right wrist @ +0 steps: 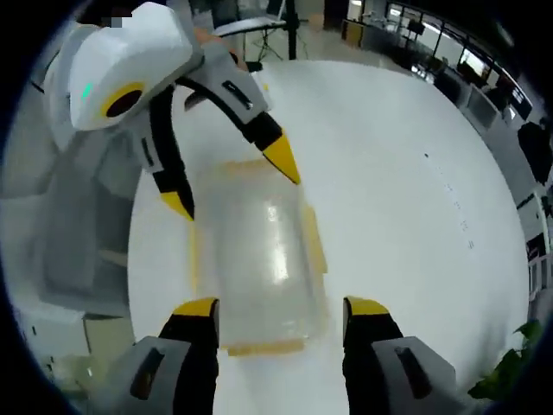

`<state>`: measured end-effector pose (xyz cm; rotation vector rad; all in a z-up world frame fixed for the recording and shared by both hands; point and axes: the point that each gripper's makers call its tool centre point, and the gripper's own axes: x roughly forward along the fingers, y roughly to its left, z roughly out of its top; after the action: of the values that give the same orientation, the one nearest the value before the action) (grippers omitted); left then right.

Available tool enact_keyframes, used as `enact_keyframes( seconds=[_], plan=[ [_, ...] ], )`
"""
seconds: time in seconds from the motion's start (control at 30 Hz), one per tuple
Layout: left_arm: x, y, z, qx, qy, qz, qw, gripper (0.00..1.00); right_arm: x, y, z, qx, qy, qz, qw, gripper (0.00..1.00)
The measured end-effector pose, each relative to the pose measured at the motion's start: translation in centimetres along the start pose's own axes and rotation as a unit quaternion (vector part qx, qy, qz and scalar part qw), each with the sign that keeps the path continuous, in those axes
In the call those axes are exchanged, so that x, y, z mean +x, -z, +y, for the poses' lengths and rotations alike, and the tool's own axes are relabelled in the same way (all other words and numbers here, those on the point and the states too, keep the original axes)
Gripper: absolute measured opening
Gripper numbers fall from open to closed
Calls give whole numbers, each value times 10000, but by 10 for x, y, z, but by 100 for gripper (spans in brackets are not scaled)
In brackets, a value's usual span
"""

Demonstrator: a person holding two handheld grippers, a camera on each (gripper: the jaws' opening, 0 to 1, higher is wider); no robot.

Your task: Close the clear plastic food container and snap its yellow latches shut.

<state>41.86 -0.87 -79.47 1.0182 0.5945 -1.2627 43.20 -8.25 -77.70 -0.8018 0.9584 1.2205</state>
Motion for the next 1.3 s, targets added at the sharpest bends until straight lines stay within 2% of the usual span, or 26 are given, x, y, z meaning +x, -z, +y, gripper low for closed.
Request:
enact_keyframes(
  seconds=[0.2,0.57,0.83,1.0,1.3],
  plan=[
    [-1,8,8,-98,8,64,9999,78,1,5,4,-214,79,112,9997,65],
    [8,9,8,-47,192,123,9997,86,8,7,13,-338,132,147,9992,71],
    [16,12,7,-31,363,192,9992,86,18,13,15,-444,211,230,9985,76],
    [20,17,4,-80,513,286,9982,82,24,18,16,-542,240,388,9975,74],
    [21,19,3,-30,502,407,9979,82,25,18,15,-485,297,348,9978,73]
  ],
)
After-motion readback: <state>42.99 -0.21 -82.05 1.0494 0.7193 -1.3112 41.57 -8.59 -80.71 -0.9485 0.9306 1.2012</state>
